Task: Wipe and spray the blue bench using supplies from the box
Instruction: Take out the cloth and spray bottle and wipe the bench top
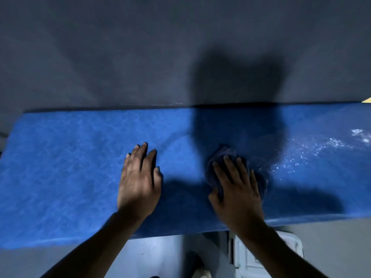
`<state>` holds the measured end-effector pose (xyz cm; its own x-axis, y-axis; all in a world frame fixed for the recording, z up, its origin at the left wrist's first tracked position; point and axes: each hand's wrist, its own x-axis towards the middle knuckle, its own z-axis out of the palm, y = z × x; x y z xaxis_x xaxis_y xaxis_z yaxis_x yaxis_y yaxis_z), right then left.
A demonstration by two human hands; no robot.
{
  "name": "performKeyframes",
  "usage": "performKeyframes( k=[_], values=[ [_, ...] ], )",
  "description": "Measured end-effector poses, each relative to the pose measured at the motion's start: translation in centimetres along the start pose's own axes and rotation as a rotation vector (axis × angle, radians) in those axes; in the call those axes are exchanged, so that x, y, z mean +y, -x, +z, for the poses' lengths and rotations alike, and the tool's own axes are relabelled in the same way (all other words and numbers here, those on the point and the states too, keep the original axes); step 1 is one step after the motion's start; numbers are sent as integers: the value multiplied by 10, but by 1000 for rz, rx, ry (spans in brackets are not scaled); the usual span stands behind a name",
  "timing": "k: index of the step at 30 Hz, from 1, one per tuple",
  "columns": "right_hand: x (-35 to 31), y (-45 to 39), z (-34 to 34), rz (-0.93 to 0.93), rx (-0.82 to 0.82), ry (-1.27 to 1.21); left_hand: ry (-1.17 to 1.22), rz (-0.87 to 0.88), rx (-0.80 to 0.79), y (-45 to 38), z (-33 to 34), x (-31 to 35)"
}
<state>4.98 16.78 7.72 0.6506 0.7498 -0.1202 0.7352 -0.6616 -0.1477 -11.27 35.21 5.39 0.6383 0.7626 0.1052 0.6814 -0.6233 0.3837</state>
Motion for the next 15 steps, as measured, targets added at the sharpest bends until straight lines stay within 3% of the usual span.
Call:
performKeyframes(
  k=[7,11,15],
  values=[
    [56,56,-1,-313,69,37,66,-19,-8,1,1,11],
    [85,35,-10,-525,-28,171,131,95,-1,11,20,64],
    [108,-13,-15,-618,-70,215,109,128,-14,22,53,129]
  ],
)
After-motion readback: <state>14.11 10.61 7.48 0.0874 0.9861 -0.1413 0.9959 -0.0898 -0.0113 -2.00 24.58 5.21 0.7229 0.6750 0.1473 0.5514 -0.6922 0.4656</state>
